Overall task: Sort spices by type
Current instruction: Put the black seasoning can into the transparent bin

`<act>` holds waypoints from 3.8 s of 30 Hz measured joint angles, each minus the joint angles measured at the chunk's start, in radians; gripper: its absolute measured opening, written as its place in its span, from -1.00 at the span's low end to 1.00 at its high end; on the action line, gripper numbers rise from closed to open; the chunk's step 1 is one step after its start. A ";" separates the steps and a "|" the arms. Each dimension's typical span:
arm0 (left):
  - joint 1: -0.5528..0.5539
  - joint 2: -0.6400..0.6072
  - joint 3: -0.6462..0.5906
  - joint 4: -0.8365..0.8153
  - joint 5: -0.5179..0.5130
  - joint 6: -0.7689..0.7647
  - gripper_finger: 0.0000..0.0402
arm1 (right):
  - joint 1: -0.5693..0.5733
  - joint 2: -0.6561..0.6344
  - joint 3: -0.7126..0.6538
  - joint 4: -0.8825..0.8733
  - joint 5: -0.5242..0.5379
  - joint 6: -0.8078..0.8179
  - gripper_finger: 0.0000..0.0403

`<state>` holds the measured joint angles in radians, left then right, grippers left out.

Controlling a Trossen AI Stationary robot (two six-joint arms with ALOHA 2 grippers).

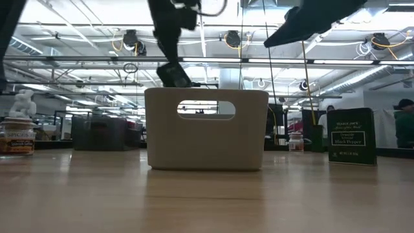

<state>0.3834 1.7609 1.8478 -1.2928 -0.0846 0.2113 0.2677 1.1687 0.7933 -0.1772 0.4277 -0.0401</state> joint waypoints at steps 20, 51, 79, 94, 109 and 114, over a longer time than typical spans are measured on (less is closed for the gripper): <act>0.079 0.251 0.117 0.105 -0.061 0.329 -0.25 | -0.184 0.000 -0.162 0.182 0.221 0.015 0.02; 0.081 0.392 0.117 0.172 -0.077 0.431 -0.21 | -0.203 0.000 -0.162 0.173 0.169 0.009 0.02; 0.082 0.392 0.117 0.229 -0.078 0.432 -0.19 | -0.203 0.000 -0.162 0.143 0.169 0.009 0.02; 0.085 0.392 0.116 0.203 -0.082 0.555 -0.19 | -0.202 0.000 -0.162 0.141 0.169 0.009 0.02; 0.084 0.392 0.116 0.201 -0.095 0.554 -0.19 | -0.202 0.000 -0.162 0.130 0.169 0.009 0.02; 0.084 0.392 0.116 0.190 -0.109 0.554 -0.19 | -0.203 0.000 -0.162 0.124 0.169 0.009 0.02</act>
<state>0.4679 2.1532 1.9640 -1.1028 -0.1940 0.7650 0.0651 1.1687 0.6312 -0.0537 0.5964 -0.0307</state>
